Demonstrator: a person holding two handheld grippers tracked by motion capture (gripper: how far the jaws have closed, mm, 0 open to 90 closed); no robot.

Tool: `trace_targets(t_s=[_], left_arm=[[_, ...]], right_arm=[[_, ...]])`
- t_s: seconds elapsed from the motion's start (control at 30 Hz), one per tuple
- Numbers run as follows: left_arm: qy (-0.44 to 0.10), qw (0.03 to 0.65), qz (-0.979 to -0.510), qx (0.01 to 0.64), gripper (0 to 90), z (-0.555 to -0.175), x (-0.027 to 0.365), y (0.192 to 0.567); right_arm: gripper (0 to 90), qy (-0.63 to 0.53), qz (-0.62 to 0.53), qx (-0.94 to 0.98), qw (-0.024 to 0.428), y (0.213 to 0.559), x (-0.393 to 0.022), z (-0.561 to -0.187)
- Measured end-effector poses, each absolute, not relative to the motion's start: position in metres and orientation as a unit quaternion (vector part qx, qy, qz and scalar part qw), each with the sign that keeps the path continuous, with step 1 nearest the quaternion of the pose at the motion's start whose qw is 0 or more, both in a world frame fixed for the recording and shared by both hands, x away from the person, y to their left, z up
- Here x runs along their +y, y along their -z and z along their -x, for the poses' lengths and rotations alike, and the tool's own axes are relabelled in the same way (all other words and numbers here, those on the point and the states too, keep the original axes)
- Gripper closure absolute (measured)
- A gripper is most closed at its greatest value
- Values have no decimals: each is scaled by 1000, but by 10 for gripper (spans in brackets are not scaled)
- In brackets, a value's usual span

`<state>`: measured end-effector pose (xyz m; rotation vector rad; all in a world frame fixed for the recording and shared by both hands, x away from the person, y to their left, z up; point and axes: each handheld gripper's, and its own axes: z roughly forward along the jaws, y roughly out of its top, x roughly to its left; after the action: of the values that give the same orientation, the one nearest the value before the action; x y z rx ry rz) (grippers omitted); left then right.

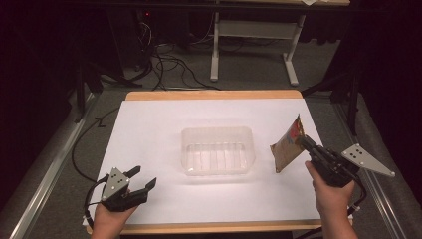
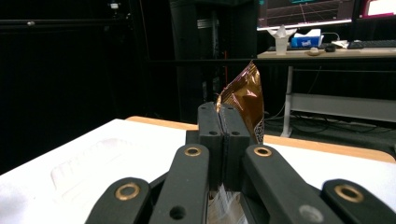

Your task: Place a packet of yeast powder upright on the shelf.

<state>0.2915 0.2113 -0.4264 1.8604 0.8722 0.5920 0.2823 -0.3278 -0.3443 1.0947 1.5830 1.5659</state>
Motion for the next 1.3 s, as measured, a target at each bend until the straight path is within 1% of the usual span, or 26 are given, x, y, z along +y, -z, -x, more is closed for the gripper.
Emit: trace_targets(t_s=[0.3, 0.6, 0.97, 1.3], left_arm=[[-238, 477, -767, 357, 308, -294, 211, 428], [-242, 478, -765, 357, 290, -292, 212, 426], [-237, 475, -769, 355, 283, -293, 211, 427], [-238, 477, -770, 350, 283, -291, 211, 426]], right_arm=[[900, -600, -410, 608, 318, 334, -314, -291], [900, -618, -394, 601, 318, 314, -302, -297], [900, -642, -369, 599, 306, 292, -282, -300], [900, -641, -367, 606, 297, 294, -262, -310]])
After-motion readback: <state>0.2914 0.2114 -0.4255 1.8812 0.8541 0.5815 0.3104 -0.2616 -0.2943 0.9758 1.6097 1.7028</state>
